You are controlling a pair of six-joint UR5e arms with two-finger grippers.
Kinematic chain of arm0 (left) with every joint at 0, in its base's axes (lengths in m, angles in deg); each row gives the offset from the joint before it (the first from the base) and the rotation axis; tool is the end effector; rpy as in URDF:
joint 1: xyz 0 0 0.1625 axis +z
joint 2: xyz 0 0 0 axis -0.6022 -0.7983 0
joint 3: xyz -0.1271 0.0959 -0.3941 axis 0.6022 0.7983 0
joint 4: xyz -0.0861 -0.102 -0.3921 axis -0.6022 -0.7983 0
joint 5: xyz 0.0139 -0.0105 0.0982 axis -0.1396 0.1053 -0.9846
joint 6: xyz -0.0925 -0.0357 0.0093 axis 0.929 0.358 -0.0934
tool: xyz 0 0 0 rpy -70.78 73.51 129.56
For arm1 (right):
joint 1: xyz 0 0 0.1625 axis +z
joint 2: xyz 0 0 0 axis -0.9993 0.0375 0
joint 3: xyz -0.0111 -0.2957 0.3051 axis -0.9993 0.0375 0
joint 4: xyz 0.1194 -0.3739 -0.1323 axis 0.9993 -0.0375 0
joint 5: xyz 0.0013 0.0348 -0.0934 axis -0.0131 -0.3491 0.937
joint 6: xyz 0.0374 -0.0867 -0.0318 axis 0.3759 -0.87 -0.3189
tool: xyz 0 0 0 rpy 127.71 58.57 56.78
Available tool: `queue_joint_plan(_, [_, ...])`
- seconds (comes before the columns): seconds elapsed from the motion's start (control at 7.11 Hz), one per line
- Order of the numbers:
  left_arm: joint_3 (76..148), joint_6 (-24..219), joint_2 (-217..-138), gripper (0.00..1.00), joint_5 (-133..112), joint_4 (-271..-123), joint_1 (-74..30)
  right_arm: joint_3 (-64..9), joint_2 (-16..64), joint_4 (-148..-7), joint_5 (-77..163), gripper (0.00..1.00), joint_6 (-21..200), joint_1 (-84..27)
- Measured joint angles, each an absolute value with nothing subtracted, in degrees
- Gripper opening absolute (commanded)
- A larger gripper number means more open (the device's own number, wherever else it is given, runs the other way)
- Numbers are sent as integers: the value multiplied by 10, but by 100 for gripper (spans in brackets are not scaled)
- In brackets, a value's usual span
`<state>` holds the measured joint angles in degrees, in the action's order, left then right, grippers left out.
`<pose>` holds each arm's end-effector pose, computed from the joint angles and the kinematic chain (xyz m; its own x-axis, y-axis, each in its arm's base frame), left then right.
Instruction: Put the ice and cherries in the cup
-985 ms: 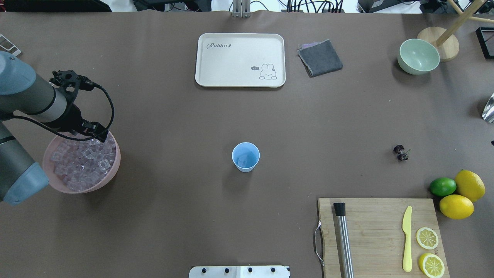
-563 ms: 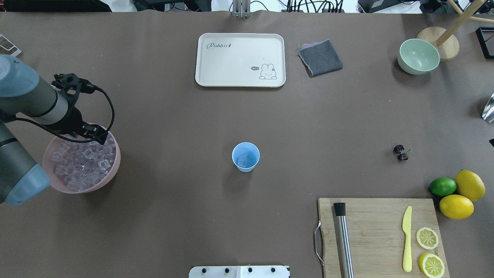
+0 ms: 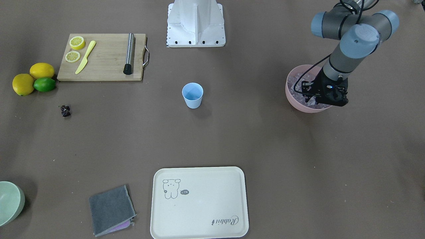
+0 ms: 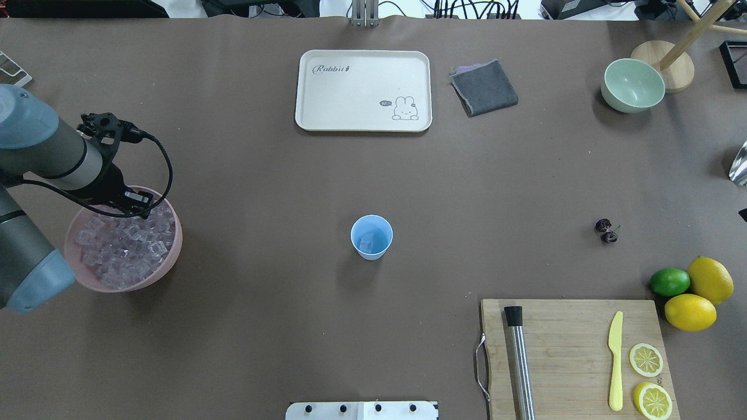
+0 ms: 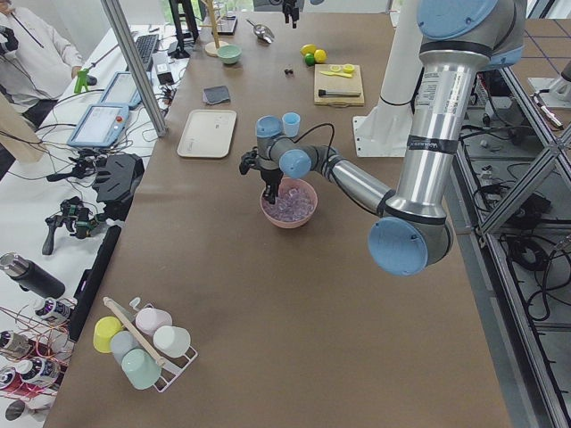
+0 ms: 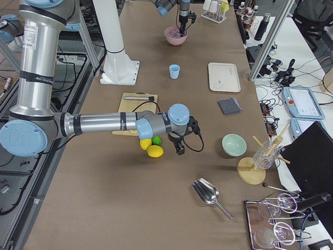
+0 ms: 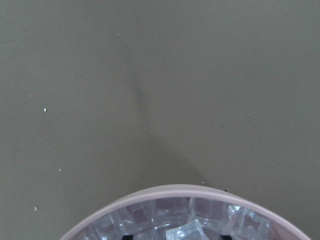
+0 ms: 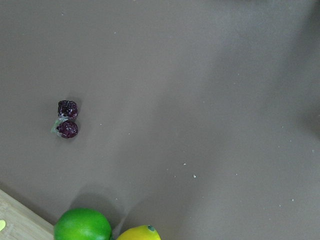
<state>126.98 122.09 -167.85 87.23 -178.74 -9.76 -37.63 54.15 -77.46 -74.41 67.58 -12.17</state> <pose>0.3197 -0.4633 0.4269 0.7068 0.2329 -0.6679 -0.1595 0.9724 0.1703 -0.0518 -0.4318 0.5919 0.5406 -0.4531 0.7088 0.2880 0.8913 0.3501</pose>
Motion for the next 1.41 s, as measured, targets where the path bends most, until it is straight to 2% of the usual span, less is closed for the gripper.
queue_joint_plan(0.7, [1327, 1271, -1693, 0, 914, -1785, -103, -378, 536, -774, -745, 100, 686, -123])
queue_joint_plan(0.99, [1321, 1370, -1775, 0, 925, -1784, -89, -383, 513, -774, -740, 100, 731, -135])
queue_joint_plan(1.41, [1254, 1524, -1920, 0, 868, -1788, -7, -385, 484, -774, -726, 100, 792, -166])
